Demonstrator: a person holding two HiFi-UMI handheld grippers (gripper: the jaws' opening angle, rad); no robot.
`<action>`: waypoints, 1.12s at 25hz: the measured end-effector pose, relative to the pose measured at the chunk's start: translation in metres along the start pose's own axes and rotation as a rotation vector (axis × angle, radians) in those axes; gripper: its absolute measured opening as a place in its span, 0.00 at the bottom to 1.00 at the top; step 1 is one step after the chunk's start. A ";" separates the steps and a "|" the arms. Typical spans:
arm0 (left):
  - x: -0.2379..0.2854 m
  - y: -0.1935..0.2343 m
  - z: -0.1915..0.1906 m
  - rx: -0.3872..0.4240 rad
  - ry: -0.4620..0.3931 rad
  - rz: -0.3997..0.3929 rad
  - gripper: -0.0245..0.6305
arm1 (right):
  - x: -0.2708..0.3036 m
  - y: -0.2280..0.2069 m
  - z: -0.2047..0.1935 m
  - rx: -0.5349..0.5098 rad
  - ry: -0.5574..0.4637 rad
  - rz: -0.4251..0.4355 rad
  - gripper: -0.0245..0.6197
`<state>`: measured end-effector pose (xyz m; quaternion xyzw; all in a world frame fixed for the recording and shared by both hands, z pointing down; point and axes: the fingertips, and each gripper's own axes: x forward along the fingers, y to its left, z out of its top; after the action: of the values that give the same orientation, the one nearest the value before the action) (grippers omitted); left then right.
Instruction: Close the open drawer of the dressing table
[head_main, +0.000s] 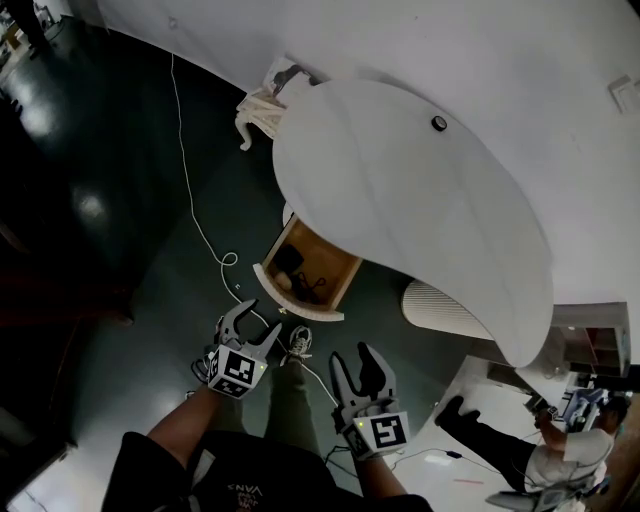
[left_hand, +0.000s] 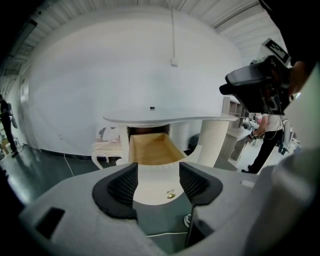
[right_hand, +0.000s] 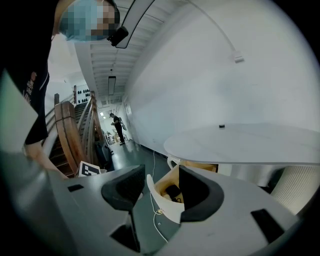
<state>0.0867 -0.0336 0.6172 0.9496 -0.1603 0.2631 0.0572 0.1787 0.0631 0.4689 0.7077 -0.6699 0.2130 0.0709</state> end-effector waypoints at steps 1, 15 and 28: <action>0.004 -0.002 -0.005 -0.003 0.008 -0.004 0.42 | 0.002 -0.001 -0.002 0.001 0.003 0.002 0.37; 0.052 -0.002 -0.029 -0.031 0.038 0.012 0.44 | 0.018 -0.014 -0.034 0.027 0.071 0.025 0.37; 0.061 0.001 -0.021 -0.052 -0.003 0.046 0.44 | 0.032 -0.017 -0.022 -0.010 0.072 0.067 0.37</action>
<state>0.1257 -0.0471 0.6669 0.9442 -0.1893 0.2586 0.0757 0.1909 0.0436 0.5050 0.6763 -0.6914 0.2373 0.0913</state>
